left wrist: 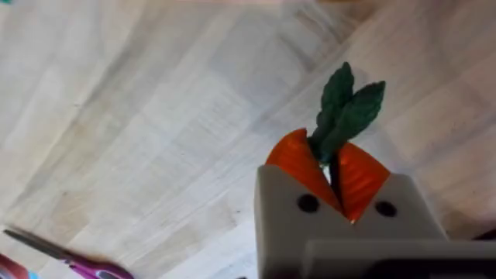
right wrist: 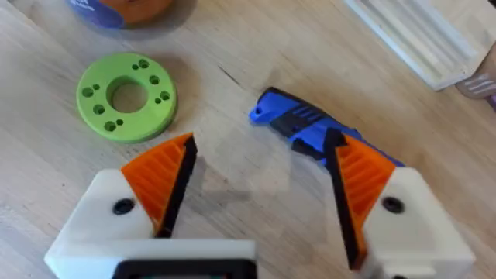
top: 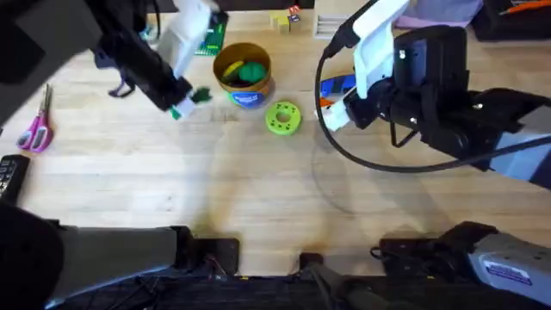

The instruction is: Pick up the gripper from the table and insert it into the empty holder that is missing its gripper. Then pick up a screw, insert it into the mounting hole, and use the screwdriver to tighten it. Finally, clean up the table by picking up the vegetable and placing it into the bucket.

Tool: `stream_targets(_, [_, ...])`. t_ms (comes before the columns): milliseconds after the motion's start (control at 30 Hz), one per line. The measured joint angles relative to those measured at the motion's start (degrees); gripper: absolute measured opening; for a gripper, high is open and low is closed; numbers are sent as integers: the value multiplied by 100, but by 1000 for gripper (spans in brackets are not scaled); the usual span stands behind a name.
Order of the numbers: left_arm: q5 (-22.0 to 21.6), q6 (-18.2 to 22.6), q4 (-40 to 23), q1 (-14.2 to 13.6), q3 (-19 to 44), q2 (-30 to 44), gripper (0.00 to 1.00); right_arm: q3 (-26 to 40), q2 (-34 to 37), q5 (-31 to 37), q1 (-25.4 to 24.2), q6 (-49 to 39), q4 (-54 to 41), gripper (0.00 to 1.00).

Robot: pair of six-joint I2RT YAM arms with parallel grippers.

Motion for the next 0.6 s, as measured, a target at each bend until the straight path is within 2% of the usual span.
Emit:
stream_targets(100, [286,-210,118,0,624,0,23,0,0,0,0,0,36,994])
stream_targets(200, [855,-328,531,0,999,-2,23,0,0,0,0,0,96,994])
stream_targets(367, [1577,-832,1193,-4,1061,26,23,0,0,0,0,0,119,993])
stream_targets(500, [1858,-1379,1658,-101,1063,246,23,0,0,0,0,0,119,994])
stream_targets(600, [1956,-1588,1775,-281,1063,527,23,0,0,0,0,0,119,994])
